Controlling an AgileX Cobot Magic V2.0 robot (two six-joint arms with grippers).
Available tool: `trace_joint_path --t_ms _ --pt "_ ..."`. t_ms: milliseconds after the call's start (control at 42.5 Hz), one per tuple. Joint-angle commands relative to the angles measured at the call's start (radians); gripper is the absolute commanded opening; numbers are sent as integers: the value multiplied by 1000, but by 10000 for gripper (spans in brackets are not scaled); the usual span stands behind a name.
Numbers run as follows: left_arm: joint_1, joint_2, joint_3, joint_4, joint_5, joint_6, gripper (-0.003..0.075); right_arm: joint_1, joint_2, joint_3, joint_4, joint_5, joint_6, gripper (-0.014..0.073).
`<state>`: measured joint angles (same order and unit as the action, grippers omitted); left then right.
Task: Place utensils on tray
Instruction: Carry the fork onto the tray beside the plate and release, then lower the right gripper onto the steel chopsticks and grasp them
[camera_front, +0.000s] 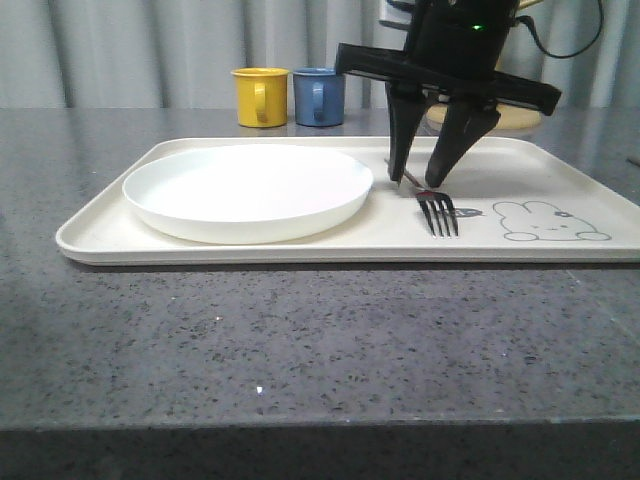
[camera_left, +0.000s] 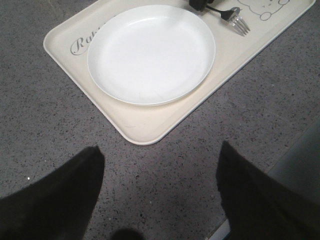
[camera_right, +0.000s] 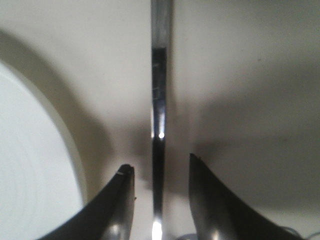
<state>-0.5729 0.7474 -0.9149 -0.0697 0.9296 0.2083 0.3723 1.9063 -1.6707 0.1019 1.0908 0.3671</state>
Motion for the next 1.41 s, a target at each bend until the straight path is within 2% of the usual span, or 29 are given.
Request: trace_joint_path --t_ms 0,141,235,517,729,1199,1388 --pt "-9 -1 -26 -13 -72 -7 473 -2 -118 -35 -64 26 -66 303" --pt "-9 -1 -26 -13 -72 -7 473 -20 -223 -31 -92 117 -209 303" --pt "-9 -1 -26 -13 -72 -7 473 -72 -286 -17 -93 152 -258 303" --pt "-9 -1 -26 -13 -72 -7 473 -353 -351 75 -91 224 -367 303" --pt "-9 -1 -26 -13 -72 -7 473 -495 -330 174 -91 200 -383 303" --pt "-9 -1 -26 -13 -72 -7 473 -514 -186 192 -93 152 -396 303" --pt "-9 -1 -26 -13 -72 -7 473 -514 -167 192 -93 139 -396 272"
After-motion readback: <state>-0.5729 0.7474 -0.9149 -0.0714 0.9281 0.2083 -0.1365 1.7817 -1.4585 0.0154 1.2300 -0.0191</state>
